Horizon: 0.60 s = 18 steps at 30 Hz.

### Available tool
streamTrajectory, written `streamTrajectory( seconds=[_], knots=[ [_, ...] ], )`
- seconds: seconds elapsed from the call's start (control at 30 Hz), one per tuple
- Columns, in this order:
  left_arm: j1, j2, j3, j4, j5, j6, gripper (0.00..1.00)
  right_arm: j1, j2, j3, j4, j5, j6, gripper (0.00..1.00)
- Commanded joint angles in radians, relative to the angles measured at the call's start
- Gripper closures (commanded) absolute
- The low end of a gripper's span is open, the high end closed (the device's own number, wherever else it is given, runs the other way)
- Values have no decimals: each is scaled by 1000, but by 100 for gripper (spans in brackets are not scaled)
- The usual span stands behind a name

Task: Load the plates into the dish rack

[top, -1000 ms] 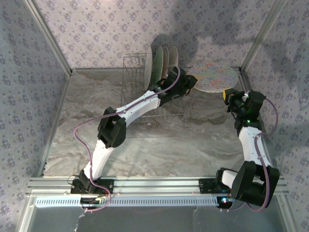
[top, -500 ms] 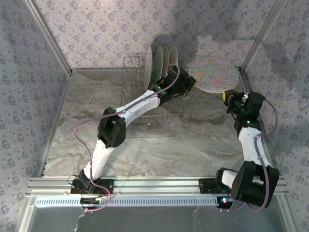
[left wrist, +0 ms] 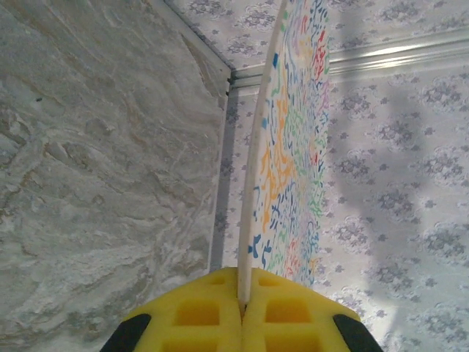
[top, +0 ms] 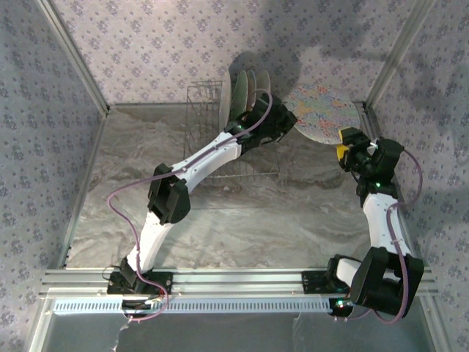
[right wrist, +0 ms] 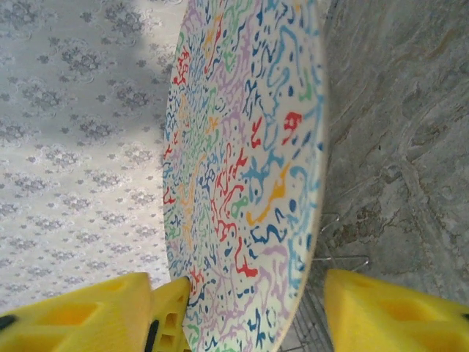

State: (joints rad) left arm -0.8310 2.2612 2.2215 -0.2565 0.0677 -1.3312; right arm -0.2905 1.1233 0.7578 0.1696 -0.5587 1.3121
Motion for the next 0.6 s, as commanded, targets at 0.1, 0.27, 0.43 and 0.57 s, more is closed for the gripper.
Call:
streamTrajectory(
  seconds=[0.1, 0.27, 0.43, 0.57],
  knots=[
    [22, -75, 71, -15, 20, 103, 100, -16, -31, 63, -74, -35, -66, 11],
    [35, -140, 70, -58, 27, 205, 100, -34, -29, 140, -192, -92, -182, 9],
    [61, -229, 57, -149, 57, 336, 100, -41, -3, 276, -380, -188, -368, 6],
    [90, -345, -25, -197, 66, 429, 100, -50, 7, 372, -492, -275, -501, 7]
  ],
)
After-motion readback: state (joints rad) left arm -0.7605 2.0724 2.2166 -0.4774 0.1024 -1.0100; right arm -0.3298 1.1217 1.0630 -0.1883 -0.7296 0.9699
